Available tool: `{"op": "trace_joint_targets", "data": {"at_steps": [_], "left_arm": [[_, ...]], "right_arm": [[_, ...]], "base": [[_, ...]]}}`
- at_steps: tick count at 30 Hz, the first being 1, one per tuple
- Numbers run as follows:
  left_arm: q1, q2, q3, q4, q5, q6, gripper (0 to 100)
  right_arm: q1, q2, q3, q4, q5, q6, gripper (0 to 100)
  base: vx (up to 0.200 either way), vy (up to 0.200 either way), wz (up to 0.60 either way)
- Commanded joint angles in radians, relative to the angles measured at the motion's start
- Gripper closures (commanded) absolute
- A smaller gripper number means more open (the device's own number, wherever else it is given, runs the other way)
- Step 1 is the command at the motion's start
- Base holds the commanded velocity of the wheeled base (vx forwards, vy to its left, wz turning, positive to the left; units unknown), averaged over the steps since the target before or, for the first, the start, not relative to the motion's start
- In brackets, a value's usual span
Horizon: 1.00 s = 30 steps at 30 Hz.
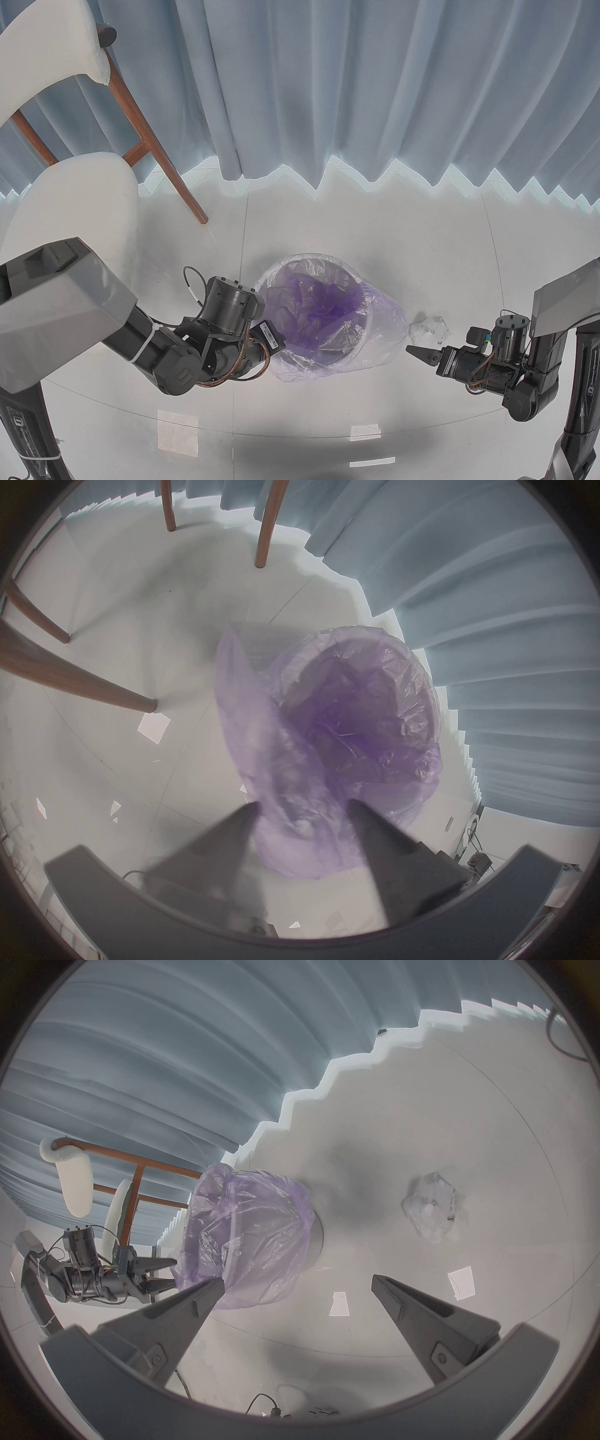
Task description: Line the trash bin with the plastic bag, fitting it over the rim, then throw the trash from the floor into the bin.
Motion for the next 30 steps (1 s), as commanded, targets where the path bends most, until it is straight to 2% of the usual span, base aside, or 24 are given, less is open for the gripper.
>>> {"op": "trace_joint_targets", "data": {"at_steps": [1,8,14,20,30], "left_arm": [[-0.002,-0.029,0.041,-0.001,0.001,0.001,100],[-0.005,-0.046,0.144,-0.001,0.002,-0.003,100],[-0.030,-0.028,0.213,-0.009,0.044,0.003,100],[-0.044,0.083,0.167,-0.019,0.053,0.006,100],[-0.036,0.233,0.036,-0.016,0.100,0.024,100]], "right_arm": [[0.000,0.012,-0.002,-0.015,0.001,-0.001,0],[0.000,0.012,-0.001,-0.015,0.001,-0.003,0],[0.000,0.021,0.001,-0.015,0.001,-0.003,0],[0.002,0.030,-0.002,-0.016,-0.039,-0.004,0],[0.000,0.025,0.003,-0.016,-0.042,-0.004,0]], "base": [[0.000,0.000,0.00],[0.000,0.000,0.00],[0.000,0.000,0.00],[0.000,0.000,0.00],[0.000,0.000,0.00]]}}
